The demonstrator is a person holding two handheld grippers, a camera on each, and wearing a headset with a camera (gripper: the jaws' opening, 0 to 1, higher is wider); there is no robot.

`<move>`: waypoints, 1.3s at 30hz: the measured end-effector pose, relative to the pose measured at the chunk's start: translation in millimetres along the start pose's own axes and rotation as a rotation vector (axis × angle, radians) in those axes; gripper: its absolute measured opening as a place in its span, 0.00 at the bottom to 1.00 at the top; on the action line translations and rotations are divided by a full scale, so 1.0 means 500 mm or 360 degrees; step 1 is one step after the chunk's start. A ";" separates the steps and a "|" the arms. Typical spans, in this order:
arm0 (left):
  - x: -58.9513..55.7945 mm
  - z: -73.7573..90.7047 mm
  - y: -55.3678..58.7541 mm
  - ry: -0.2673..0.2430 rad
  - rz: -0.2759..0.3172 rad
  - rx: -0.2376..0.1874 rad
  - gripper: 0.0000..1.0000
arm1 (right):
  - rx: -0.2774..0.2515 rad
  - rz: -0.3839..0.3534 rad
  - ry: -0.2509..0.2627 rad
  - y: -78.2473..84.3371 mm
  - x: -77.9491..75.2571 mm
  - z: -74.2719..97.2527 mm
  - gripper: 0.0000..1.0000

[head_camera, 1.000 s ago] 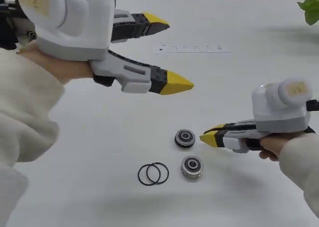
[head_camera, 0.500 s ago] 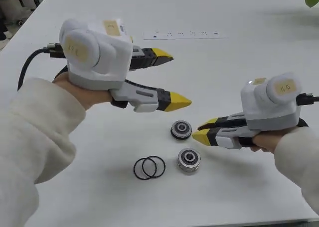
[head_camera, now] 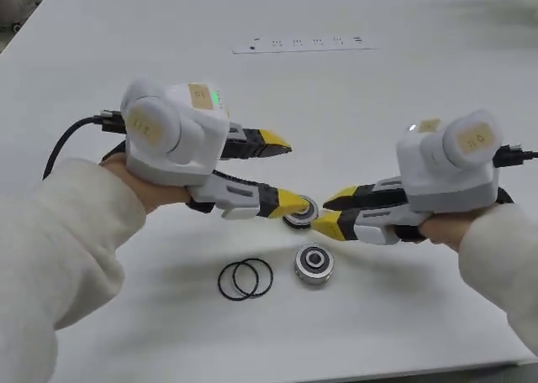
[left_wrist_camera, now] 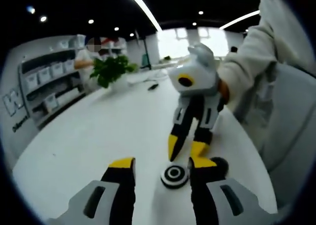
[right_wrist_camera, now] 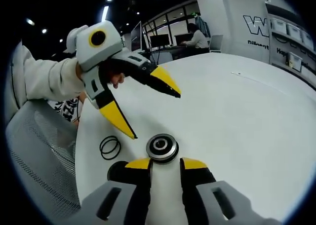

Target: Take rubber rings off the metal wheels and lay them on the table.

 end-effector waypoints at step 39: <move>-0.024 -0.054 0.055 0.0124 0.0101 0.0071 0.14 | -0.0021 0.0200 -0.0012 -0.009 0.008 -0.020 0.22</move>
Point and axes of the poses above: the centre of the closed fingertips' face, and the gripper's own axes: z roughly backward along the fingers, x roughly to its left, y roughly out of its underside, the point moved 1 cm from there along z, roughly backward along the fingers, and after that the axes turned 13 degrees about x, right-handed, at the moved point
